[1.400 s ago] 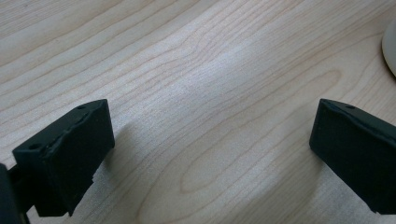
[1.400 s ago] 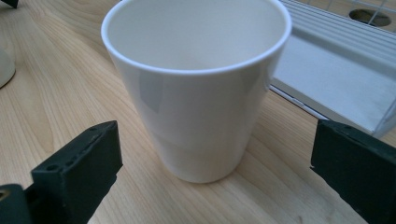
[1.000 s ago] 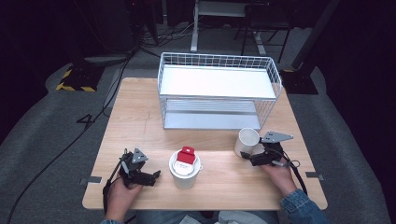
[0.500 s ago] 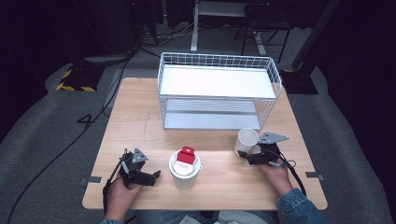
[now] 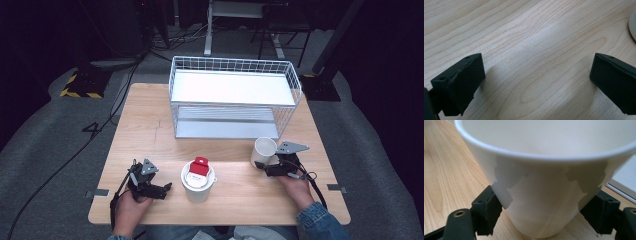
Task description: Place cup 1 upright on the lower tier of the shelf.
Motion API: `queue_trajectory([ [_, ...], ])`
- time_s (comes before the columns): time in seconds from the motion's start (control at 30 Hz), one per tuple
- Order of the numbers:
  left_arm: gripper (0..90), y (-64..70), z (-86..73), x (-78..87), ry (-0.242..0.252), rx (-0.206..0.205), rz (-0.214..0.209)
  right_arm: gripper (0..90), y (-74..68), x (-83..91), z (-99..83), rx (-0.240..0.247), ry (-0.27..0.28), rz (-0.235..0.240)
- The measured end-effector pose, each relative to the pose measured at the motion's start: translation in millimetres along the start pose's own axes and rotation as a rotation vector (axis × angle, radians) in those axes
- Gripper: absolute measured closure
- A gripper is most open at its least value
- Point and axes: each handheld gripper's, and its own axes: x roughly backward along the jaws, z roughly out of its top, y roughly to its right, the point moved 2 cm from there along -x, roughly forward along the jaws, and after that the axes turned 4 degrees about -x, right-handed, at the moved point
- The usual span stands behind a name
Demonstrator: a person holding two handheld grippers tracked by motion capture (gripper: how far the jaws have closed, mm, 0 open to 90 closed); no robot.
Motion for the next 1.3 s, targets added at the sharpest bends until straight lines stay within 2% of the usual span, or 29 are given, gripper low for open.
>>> queue_trajectory([
  [0.23, 0.3, 0.0, 0.0, 0.0, 0.000, 0.000, 0.000, 24.2, -1.1, -0.2, 9.0, 0.007, -0.003, 0.006],
  [0.83, 0.4, 0.3, -0.2, 0.4, -0.004, 0.001, 0.004, 24.2, -6.8, -8.3, 46.9, 0.027, 0.022, 0.013],
  [1.03, 0.5, 1.2, -0.7, 0.4, 0.000, 0.011, 0.008, 24.2, -5.4, -15.1, 56.9, 0.013, 0.021, 0.025],
  [1.3, 0.5, 1.2, -0.7, 0.5, 0.000, 0.011, 0.008, 24.2, -3.8, -27.6, 72.5, 0.021, 0.015, 0.018],
])
